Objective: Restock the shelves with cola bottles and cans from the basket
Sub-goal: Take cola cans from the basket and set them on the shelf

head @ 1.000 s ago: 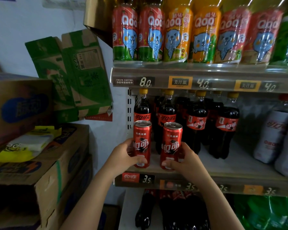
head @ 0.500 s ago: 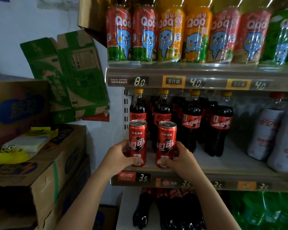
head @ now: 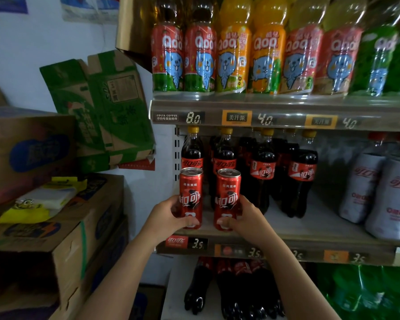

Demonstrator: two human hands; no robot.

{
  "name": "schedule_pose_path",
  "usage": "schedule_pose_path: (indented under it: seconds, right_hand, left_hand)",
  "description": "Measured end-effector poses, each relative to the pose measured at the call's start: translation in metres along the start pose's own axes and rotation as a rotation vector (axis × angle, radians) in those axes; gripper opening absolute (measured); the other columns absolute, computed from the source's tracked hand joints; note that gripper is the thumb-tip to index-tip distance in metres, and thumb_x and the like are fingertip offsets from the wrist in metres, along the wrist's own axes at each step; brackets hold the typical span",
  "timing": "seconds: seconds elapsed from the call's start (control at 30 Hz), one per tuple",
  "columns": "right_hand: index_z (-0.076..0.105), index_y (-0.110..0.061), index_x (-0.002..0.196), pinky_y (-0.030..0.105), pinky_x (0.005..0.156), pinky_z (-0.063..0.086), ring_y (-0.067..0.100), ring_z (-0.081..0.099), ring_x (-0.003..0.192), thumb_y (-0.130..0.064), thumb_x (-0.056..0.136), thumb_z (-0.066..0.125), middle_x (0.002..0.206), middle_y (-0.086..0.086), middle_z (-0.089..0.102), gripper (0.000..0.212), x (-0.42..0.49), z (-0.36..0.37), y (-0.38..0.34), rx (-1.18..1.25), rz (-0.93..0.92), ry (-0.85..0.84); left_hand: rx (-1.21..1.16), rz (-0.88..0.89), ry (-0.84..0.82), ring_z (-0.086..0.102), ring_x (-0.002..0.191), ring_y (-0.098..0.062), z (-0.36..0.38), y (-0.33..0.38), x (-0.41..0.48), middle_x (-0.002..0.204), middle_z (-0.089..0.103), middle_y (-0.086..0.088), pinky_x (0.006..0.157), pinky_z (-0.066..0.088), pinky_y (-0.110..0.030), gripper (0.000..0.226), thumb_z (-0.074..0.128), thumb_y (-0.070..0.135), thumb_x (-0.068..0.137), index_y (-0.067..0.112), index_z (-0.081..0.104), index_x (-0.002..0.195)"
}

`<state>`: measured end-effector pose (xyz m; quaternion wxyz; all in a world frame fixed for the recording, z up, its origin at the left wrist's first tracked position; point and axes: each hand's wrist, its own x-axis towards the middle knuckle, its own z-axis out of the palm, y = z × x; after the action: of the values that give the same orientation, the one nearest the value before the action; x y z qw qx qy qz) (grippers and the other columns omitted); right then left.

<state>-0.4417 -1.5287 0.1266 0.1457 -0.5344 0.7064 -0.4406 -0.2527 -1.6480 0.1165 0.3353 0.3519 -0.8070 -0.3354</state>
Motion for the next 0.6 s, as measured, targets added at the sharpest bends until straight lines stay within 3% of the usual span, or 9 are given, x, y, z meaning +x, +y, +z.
schedule_pose_path:
  seconds: [0.27,0.4,0.5,0.6]
  right_hand:
    - [0.041,-0.02,0.132,0.04,0.101,0.048,0.017,0.059,0.115,-0.028,0.076,0.079,0.121,-0.004,0.061,0.068,0.005,-0.003,-0.001,0.008,0.041,-0.076]
    - [0.039,-0.02,0.133,0.04,0.1,0.047,0.017,0.058,0.113,-0.037,0.067,0.083,0.123,-0.003,0.058,0.081,0.001,-0.009,-0.004,-0.023,0.045,-0.111]
    - [0.043,-0.019,0.134,0.04,0.098,0.049,0.014,0.06,0.11,-0.049,0.054,0.087,0.122,-0.005,0.062,0.096,-0.003,-0.023,-0.001,0.065,0.061,-0.083]
    - [0.044,-0.016,0.139,0.035,0.095,0.05,0.016,0.059,0.111,-0.047,0.069,0.081,0.125,-0.001,0.059,0.085,-0.02,-0.032,-0.006,0.096,0.06,0.035]
  left_hand:
    - [0.01,-0.036,-0.019,0.056,0.101,-0.006,-0.001,0.013,-0.01,0.12,0.062,0.009,0.093,0.042,-0.029,0.066,0.08,0.04,0.072,0.028,0.05,0.129]
    - [0.018,-0.081,-0.001,0.054,0.119,-0.015,0.0,0.02,-0.018,0.131,0.058,0.005,0.095,0.038,-0.03,0.076,0.08,0.037,0.073,0.024,0.044,0.138]
    - [0.042,-0.077,0.109,0.051,0.122,-0.015,-0.002,0.026,-0.03,0.134,0.053,0.007,0.099,0.038,-0.034,0.078,0.077,0.039,0.075,0.023,0.039,0.142]
    - [0.025,-0.037,0.277,0.054,0.115,-0.012,-0.003,0.029,-0.048,0.126,0.057,0.005,0.097,0.045,-0.034,0.064,0.071,0.036,0.082,0.019,0.045,0.138]
